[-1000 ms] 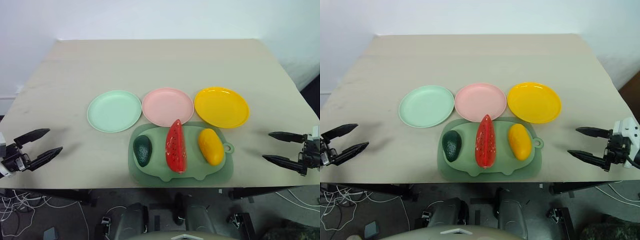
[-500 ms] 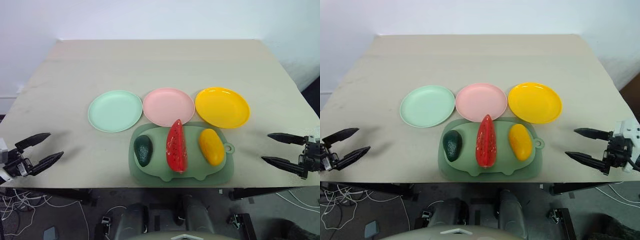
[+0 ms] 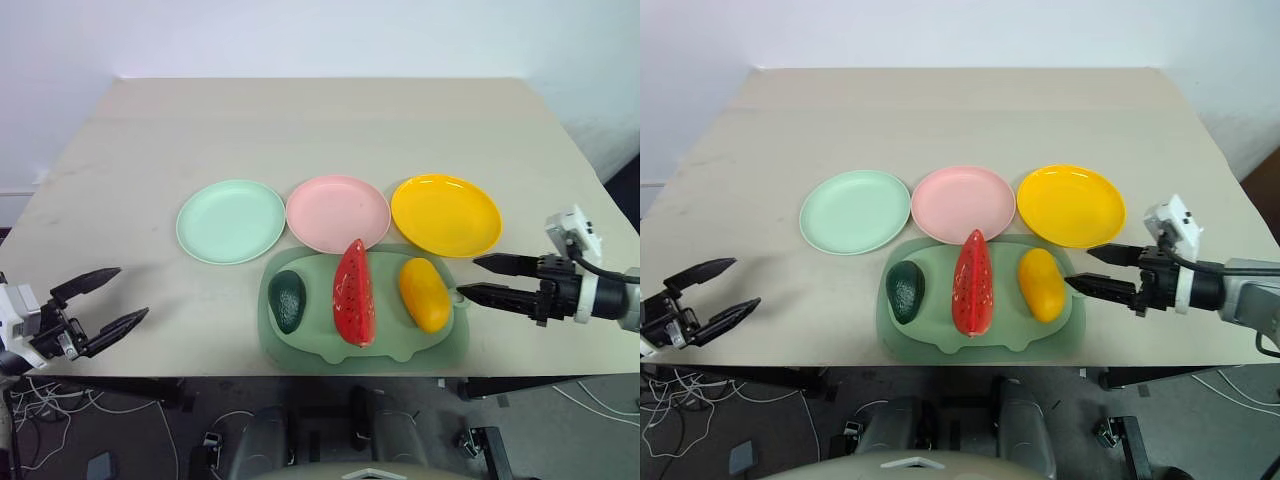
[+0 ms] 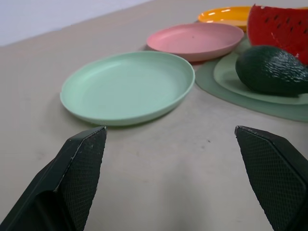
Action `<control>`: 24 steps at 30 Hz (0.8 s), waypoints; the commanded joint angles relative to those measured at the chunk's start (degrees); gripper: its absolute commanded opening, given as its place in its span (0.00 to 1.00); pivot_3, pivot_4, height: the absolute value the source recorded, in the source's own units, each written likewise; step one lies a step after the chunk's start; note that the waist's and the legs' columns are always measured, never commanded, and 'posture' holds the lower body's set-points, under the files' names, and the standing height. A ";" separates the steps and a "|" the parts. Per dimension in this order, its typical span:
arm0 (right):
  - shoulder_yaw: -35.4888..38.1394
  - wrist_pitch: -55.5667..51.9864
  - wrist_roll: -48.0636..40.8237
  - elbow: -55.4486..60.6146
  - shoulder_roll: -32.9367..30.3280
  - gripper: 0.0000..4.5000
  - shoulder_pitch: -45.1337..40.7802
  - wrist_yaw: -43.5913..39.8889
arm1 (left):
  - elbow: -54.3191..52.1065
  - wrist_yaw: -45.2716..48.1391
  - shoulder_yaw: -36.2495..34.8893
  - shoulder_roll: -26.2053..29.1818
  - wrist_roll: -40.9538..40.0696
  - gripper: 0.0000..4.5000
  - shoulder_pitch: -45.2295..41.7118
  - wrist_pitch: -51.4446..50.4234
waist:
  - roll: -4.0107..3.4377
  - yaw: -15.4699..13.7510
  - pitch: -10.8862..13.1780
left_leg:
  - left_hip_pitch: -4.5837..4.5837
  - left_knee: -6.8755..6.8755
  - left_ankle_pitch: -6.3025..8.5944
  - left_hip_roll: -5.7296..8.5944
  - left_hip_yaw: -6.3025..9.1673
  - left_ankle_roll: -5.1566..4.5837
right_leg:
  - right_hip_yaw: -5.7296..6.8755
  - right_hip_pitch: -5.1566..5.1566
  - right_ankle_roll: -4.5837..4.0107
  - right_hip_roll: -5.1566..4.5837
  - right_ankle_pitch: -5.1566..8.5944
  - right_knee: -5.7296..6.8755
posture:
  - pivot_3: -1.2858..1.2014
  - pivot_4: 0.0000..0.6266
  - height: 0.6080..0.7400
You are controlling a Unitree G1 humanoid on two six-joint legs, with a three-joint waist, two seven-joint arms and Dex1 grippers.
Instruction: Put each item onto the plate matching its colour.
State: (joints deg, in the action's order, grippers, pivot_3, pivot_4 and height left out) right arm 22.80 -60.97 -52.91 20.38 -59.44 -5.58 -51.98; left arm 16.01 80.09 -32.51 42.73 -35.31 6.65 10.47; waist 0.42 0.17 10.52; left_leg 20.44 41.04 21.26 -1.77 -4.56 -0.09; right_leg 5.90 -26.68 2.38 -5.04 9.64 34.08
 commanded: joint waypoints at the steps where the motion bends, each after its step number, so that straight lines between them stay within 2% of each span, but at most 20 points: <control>1: -2.66 -5.72 -3.24 1.86 2.03 1.00 -4.83 5.79 | -4.24 -1.33 -1.44 -1.28 -1.38 1.00 2.89 -0.17 | 0.02 0.03 -0.01 | -0.01 0.00 0.00 0.00 0.00 0.00 | 0.00 0.01 -0.01 0.00 0.00 -0.01 | 0.52 0.24 0.97; 7: -8.85 -10.08 -0.98 0.34 5.36 1.00 -11.12 12.30 | -8.25 -4.57 0.04 -4.43 -1.03 1.00 4.53 -0.64 | 0.02 -0.08 -0.01 | 0.01 0.00 0.00 0.00 0.01 -0.01 | -0.03 -0.01 -0.10 0.02 0.06 0.00 | 0.52 0.24 0.97; 14: -14.04 -8.61 4.19 1.75 6.92 1.00 -10.72 15.90 | -11.03 -6.82 1.18 -6.78 -0.71 1.00 5.19 -0.85 | 0.04 -0.87 -0.02 | -0.01 0.02 0.00 0.01 -0.03 -0.01 | -0.03 0.00 0.00 0.03 0.00 -0.01 | 0.52 0.24 0.97; 24: -19.65 -7.95 8.69 5.18 10.18 1.00 -9.38 19.66 | -9.44 -7.83 2.75 -6.87 -0.13 1.00 3.02 -0.36 | 0.06 -0.88 -0.03 | 0.00 0.02 0.00 0.00 -0.01 -0.02 | -0.03 0.02 0.00 0.06 0.01 -0.02 | 0.52 0.24 0.97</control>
State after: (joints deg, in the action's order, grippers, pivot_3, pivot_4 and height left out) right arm 3.41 -69.83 -45.20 23.57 -49.38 -15.11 -32.75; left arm 6.79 72.36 -29.86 35.44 -35.50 10.18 9.42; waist 0.48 -0.71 10.49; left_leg 20.43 41.06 21.26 -1.77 -4.57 -0.11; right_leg 5.88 -26.66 2.38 -4.98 9.65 34.06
